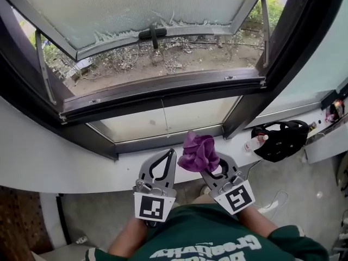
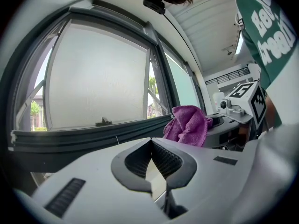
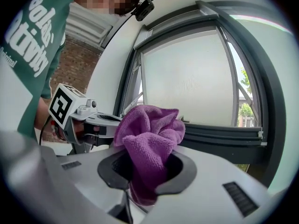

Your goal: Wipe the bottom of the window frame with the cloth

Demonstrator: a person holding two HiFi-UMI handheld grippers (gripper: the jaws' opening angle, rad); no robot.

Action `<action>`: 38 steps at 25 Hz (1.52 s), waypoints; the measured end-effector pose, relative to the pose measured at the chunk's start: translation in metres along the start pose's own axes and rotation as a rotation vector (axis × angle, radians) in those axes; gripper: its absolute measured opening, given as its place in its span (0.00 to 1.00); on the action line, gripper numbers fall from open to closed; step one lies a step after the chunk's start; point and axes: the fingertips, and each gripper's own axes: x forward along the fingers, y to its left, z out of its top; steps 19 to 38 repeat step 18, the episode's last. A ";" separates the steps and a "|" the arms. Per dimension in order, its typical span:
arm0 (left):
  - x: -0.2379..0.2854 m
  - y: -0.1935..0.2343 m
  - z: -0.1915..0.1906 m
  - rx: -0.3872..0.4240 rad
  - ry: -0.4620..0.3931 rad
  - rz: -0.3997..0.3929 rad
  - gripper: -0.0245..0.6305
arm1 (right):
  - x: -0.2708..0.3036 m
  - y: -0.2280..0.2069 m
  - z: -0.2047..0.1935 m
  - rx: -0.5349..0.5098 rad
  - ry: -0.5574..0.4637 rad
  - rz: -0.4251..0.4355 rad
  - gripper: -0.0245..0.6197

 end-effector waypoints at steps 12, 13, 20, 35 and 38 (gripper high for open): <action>-0.008 -0.012 0.001 0.039 -0.004 -0.020 0.05 | 0.000 0.015 -0.001 -0.042 0.000 0.051 0.20; -0.008 -0.013 0.001 0.041 -0.008 -0.022 0.05 | 0.000 0.015 -0.001 -0.039 0.000 0.052 0.20; -0.001 -0.022 -0.003 0.023 0.021 -0.028 0.05 | -0.005 0.009 -0.009 -0.043 0.007 0.048 0.20; -0.001 -0.022 -0.003 0.023 0.021 -0.028 0.05 | -0.005 0.009 -0.009 -0.043 0.007 0.048 0.20; -0.001 -0.022 -0.003 0.023 0.021 -0.028 0.05 | -0.005 0.009 -0.009 -0.043 0.007 0.048 0.20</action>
